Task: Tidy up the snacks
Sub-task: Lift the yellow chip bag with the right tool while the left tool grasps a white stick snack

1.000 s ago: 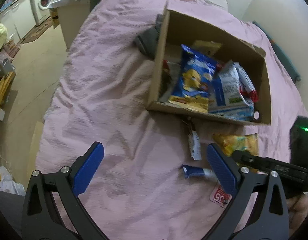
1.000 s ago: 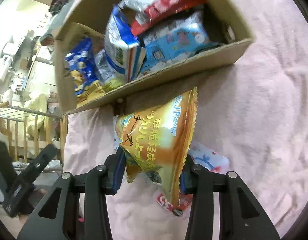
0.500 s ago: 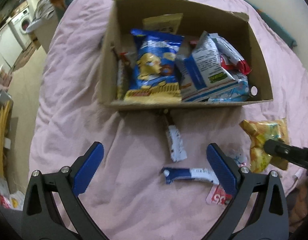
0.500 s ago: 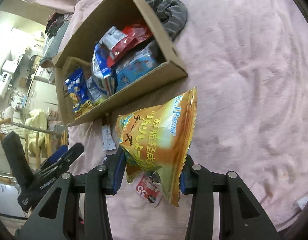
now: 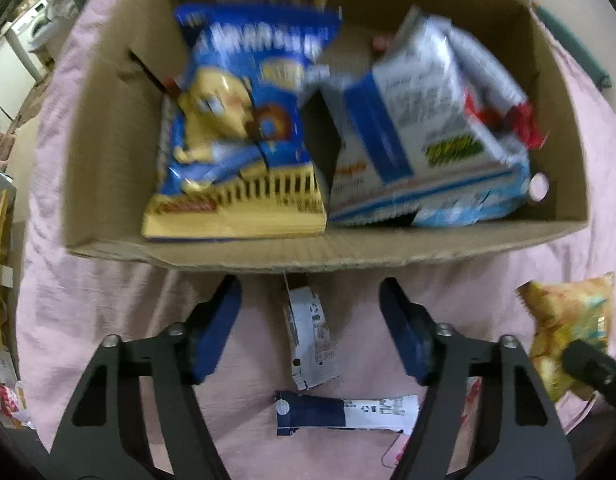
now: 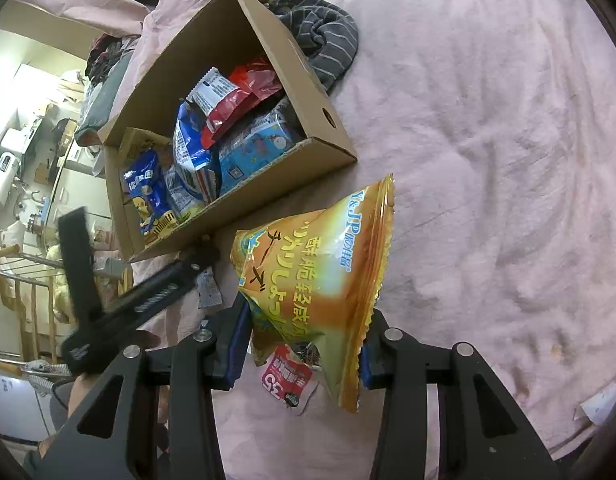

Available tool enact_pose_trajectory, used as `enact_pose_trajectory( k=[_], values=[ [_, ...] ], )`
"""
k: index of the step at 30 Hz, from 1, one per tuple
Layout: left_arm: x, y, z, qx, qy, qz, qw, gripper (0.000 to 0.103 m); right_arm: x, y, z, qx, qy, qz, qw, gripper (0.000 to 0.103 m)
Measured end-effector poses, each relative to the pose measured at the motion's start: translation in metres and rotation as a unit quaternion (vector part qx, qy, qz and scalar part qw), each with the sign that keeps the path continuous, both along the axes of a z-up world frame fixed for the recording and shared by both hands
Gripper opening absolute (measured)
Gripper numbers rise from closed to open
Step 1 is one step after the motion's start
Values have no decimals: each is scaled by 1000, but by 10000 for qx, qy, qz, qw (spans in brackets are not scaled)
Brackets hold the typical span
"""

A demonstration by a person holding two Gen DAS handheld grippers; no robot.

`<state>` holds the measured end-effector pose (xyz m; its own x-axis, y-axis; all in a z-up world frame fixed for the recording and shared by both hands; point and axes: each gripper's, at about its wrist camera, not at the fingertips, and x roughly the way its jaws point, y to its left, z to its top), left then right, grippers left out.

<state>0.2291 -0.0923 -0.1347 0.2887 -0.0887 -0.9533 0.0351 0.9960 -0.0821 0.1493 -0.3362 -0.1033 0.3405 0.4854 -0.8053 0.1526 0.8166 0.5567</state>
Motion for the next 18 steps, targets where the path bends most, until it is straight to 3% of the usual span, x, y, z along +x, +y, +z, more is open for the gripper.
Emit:
enact_pose_trajectory(
  k=[2, 4, 18],
  values=[
    [0, 1, -10, -30, 154, -57, 9999, 46, 0, 1, -1, 1, 12, 8, 10000, 44],
    [2, 5, -20, -244, 401, -36, 9989, 16, 1, 2, -2, -8, 35, 16, 10000, 44],
    [-18, 35, 6, -400, 258, 163, 9987, 14, 2, 10, 4, 2, -21, 125, 9999, 44]
  ],
)
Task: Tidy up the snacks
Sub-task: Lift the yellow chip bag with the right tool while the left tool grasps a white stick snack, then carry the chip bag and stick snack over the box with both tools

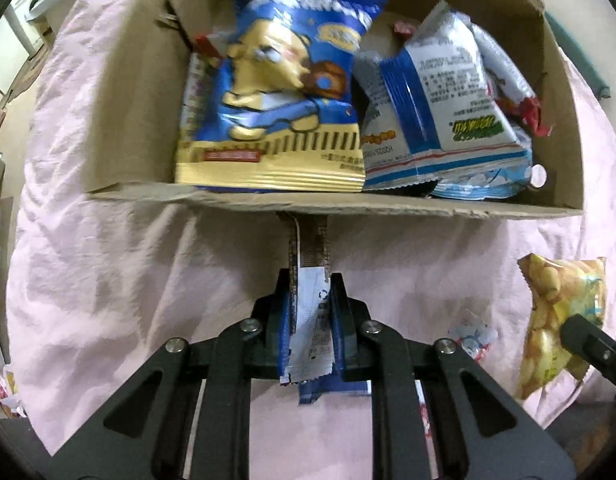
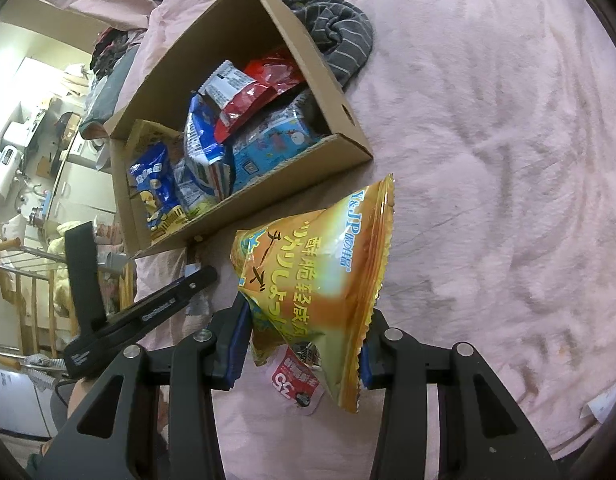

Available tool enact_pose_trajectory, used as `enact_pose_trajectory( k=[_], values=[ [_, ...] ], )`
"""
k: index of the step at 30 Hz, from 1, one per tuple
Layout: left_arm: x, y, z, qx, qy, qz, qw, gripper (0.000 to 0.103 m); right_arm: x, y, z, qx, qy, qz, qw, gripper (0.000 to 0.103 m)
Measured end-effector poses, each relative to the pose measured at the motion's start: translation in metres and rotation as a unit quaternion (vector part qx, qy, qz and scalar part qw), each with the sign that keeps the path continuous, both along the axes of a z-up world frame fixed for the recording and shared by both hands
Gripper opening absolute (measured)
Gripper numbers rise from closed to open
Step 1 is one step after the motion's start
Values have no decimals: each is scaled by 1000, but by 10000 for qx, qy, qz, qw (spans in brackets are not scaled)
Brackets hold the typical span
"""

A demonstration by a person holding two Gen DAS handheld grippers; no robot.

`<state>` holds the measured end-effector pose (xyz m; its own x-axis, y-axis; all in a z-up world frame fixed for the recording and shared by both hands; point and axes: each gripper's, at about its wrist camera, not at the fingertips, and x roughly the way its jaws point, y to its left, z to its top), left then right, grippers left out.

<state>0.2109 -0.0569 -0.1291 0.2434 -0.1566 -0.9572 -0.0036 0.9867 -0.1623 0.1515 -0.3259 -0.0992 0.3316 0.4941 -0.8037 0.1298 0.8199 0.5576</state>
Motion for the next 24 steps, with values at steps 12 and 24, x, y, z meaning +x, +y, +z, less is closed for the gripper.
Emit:
enact_pose_trajectory(
  k=[12, 24],
  values=[
    [-29, 26, 33, 21, -40, 15, 10000, 14, -7, 6, 13, 47, -131, 98, 9999, 44],
    [-74, 38, 68, 182, -481, 115, 9986, 14, -12, 14, 28, 191, -326, 218, 9990, 45]
  ],
)
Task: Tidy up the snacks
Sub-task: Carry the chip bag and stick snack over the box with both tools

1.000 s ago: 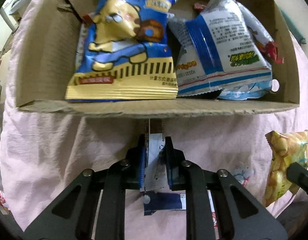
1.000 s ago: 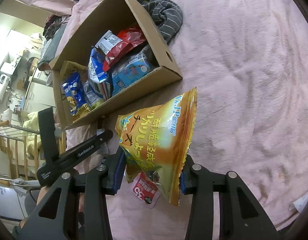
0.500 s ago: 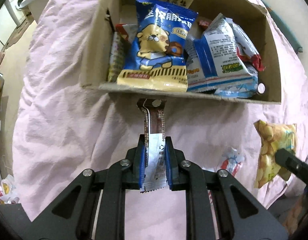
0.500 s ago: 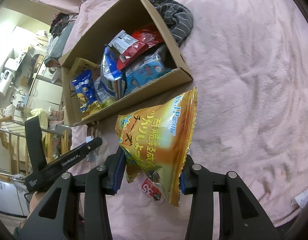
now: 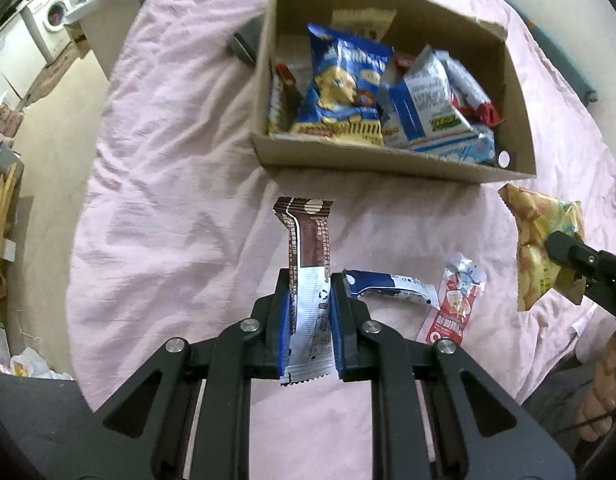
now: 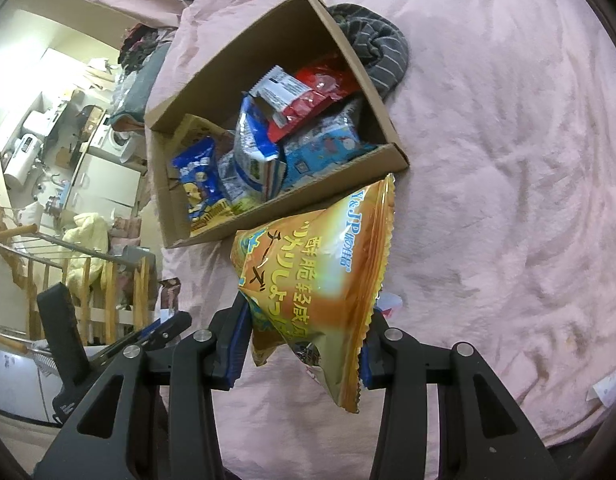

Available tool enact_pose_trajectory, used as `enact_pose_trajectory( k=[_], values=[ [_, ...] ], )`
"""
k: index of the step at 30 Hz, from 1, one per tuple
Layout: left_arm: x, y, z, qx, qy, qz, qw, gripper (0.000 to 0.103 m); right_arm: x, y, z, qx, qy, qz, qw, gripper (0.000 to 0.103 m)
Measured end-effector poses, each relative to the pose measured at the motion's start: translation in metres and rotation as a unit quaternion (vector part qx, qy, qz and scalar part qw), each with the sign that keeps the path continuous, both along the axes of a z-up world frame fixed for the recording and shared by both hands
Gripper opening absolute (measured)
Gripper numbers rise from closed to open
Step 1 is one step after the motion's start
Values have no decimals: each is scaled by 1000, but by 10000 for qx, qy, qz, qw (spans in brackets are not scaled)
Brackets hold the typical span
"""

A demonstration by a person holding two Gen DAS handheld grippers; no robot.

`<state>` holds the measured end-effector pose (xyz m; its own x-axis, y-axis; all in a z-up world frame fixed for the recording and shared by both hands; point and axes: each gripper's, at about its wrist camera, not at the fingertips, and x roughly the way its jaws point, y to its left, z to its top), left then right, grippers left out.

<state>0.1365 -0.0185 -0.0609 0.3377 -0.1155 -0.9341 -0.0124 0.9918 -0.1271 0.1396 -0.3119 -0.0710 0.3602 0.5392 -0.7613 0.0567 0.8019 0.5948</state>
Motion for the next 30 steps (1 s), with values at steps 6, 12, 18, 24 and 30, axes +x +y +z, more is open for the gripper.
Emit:
enact_pose_trajectory(
  k=[6, 12, 18, 24, 30],
  values=[
    [-5, 1, 26, 140, -420, 83, 9990, 14, -1, -1, 15, 145, -316, -8, 9994, 45],
    [7, 6, 54, 292, -913, 69, 9954, 14, 1, -4, 36, 229, -810, -82, 9964, 44],
    [27, 4, 68, 328, -1178, 29, 9925, 14, 12, -6, 55, 261, -1296, -143, 9911, 45],
    [37, 3, 71, 209, -1377, 9, 9902, 14, 22, -8, 60, 319, -1472, -306, 9881, 45],
    [51, 3, 68, 360, -1484, -83, 9882, 14, 37, -8, 66, 113, -1737, -437, 9838, 45]
  ],
)
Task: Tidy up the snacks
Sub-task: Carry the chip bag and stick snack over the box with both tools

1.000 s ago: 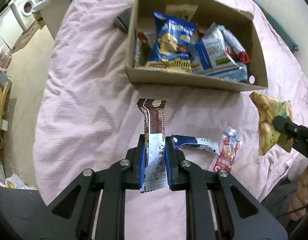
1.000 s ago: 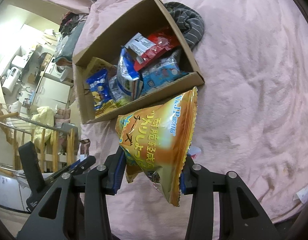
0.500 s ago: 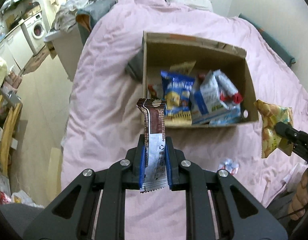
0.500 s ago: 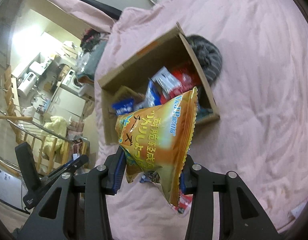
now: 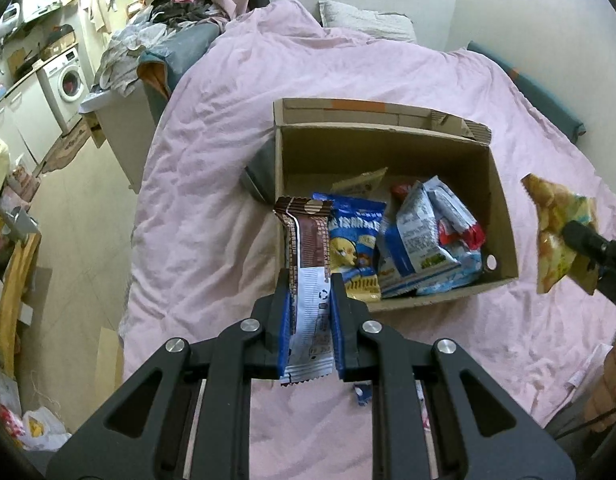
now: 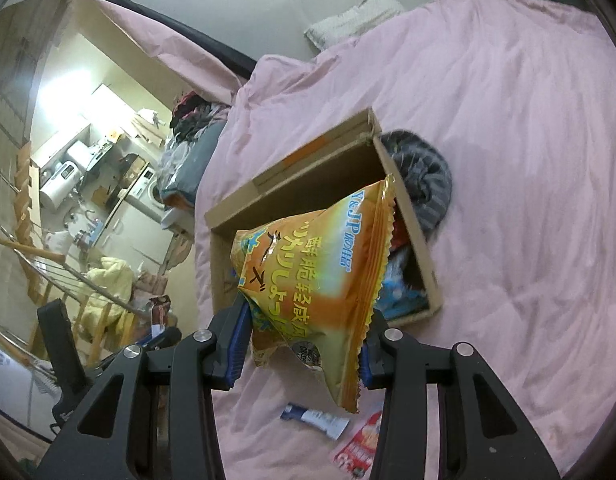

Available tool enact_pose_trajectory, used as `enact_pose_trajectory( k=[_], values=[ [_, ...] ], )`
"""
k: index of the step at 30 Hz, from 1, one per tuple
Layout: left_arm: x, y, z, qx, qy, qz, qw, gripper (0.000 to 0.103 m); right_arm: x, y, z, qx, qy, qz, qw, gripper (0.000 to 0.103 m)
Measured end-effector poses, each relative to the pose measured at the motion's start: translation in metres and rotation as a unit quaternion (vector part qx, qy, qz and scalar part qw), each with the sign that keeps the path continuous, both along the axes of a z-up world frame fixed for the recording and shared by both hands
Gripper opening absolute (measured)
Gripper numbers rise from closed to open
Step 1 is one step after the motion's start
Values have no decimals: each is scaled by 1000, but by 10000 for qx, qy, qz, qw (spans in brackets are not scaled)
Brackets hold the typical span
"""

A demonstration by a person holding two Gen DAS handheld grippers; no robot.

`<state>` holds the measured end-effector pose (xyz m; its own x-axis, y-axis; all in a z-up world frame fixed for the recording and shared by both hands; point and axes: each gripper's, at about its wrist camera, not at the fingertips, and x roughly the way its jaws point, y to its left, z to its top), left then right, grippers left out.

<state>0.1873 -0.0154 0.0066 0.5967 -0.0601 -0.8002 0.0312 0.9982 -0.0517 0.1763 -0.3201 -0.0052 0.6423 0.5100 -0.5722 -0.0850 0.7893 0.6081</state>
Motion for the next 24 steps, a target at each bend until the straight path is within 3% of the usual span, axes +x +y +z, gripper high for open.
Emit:
enact_pose_trajectory(
  k=[12, 24],
  values=[
    [57, -7, -3, 26, -72, -43, 10000, 14, 43, 9, -11, -305, 71, -24, 9995, 45],
    [104, -39, -24, 119, -238, -399, 9988, 14, 100, 59, -36, -517, 359, 586, 9963, 45]
  ],
)
